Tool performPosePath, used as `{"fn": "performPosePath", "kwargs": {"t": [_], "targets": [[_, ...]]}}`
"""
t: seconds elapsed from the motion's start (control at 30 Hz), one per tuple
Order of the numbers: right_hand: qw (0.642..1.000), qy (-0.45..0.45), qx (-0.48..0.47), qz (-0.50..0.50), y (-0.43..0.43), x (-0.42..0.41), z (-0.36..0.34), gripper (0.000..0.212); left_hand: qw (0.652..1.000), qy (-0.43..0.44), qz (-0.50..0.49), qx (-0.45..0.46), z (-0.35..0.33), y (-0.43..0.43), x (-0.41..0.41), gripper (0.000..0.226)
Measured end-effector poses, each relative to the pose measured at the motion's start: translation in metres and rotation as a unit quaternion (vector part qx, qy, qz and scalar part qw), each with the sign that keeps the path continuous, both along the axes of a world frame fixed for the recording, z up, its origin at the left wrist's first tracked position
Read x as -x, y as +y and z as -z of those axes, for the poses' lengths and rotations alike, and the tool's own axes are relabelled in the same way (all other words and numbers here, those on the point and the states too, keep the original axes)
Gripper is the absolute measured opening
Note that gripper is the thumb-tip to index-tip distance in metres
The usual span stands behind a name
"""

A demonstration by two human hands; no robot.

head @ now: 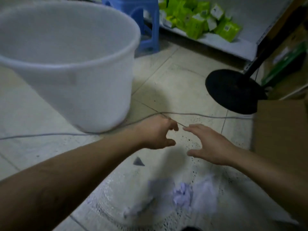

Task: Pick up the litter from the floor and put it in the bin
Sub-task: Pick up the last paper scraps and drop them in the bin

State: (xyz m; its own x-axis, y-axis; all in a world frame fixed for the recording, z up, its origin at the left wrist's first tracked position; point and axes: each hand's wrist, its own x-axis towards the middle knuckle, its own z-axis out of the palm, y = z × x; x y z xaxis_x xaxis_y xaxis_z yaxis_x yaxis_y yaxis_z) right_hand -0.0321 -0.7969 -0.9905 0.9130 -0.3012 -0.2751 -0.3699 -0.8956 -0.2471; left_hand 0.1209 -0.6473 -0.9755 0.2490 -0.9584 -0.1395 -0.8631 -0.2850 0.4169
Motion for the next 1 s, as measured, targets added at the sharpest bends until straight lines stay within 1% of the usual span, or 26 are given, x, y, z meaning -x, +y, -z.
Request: {"fn": "performPosePath", "kwargs": {"t": [0.1, 0.17, 0.23, 0.3, 0.4, 0.43, 0.5, 0.57, 0.6, 0.67, 0.7, 0.73, 0.83, 0.9, 0.97, 1.0], "targets": [[0.997, 0.065, -0.029, 0.010, 0.000, 0.038, 0.044, 0.077, 0.998, 0.046, 0.010, -0.050, 0.056, -0.003, 0.036, 0.050], [0.993, 0.100, -0.051, 0.026, -0.004, 0.060, 0.066, 0.072, 0.995, 0.083, -0.002, -0.060, 0.087, 0.004, 0.060, 0.050], [0.989, 0.121, -0.065, 0.047, -0.009, 0.078, 0.083, 0.073, 0.991, 0.117, -0.012, -0.065, 0.113, 0.013, 0.081, 0.050], [0.982, 0.167, -0.059, 0.061, -0.010, 0.093, 0.099, 0.083, 0.990, 0.117, 0.003, -0.084, 0.135, 0.018, 0.102, 0.054], [0.964, 0.263, -0.014, 0.041, -0.003, 0.112, 0.122, 0.104, 0.991, 0.074, 0.028, -0.109, 0.159, 0.021, 0.126, 0.066], [0.961, 0.273, -0.002, 0.038, 0.002, 0.118, 0.130, 0.106, 0.991, 0.058, 0.033, -0.113, 0.164, 0.022, 0.130, 0.068], [0.970, 0.240, 0.017, 0.046, 0.011, 0.126, 0.144, 0.099, 0.993, 0.028, 0.038, -0.110, 0.170, 0.022, 0.135, 0.069], [0.983, 0.174, 0.024, 0.062, 0.014, 0.131, 0.153, 0.081, 0.995, 0.001, 0.040, -0.093, 0.173, 0.020, 0.137, 0.064], [0.988, 0.138, 0.015, 0.073, 0.013, 0.132, 0.156, 0.069, 0.996, -0.008, 0.037, -0.086, 0.174, 0.018, 0.137, 0.062], [0.992, 0.069, -0.021, 0.102, 0.008, 0.129, 0.158, 0.036, 0.997, -0.009, 0.014, -0.073, 0.174, 0.013, 0.135, 0.058], [0.991, 0.051, -0.035, 0.114, 0.004, 0.126, 0.156, 0.019, 0.998, 0.001, -0.004, -0.069, 0.174, 0.012, 0.133, 0.056], [0.990, 0.048, -0.045, 0.122, -0.001, 0.121, 0.153, 0.008, 0.998, 0.016, -0.022, -0.064, 0.174, 0.011, 0.131, 0.053], [0.982, 0.084, -0.101, 0.132, -0.014, 0.100, 0.138, 0.023, 0.994, 0.074, -0.073, -0.041, 0.171, 0.011, 0.120, 0.044], [0.980, 0.072, -0.126, 0.133, -0.019, 0.089, 0.126, 0.027, 0.988, 0.097, -0.116, -0.023, 0.167, 0.009, 0.112, 0.034], [0.978, 0.041, -0.147, 0.140, -0.021, 0.081, 0.115, 0.026, 0.984, 0.102, -0.148, -0.002, 0.163, 0.006, 0.103, 0.022], [0.977, 0.025, -0.157, 0.141, -0.020, 0.076, 0.110, 0.026, 0.981, 0.106, -0.160, 0.006, 0.160, 0.005, 0.099, 0.019]]}}
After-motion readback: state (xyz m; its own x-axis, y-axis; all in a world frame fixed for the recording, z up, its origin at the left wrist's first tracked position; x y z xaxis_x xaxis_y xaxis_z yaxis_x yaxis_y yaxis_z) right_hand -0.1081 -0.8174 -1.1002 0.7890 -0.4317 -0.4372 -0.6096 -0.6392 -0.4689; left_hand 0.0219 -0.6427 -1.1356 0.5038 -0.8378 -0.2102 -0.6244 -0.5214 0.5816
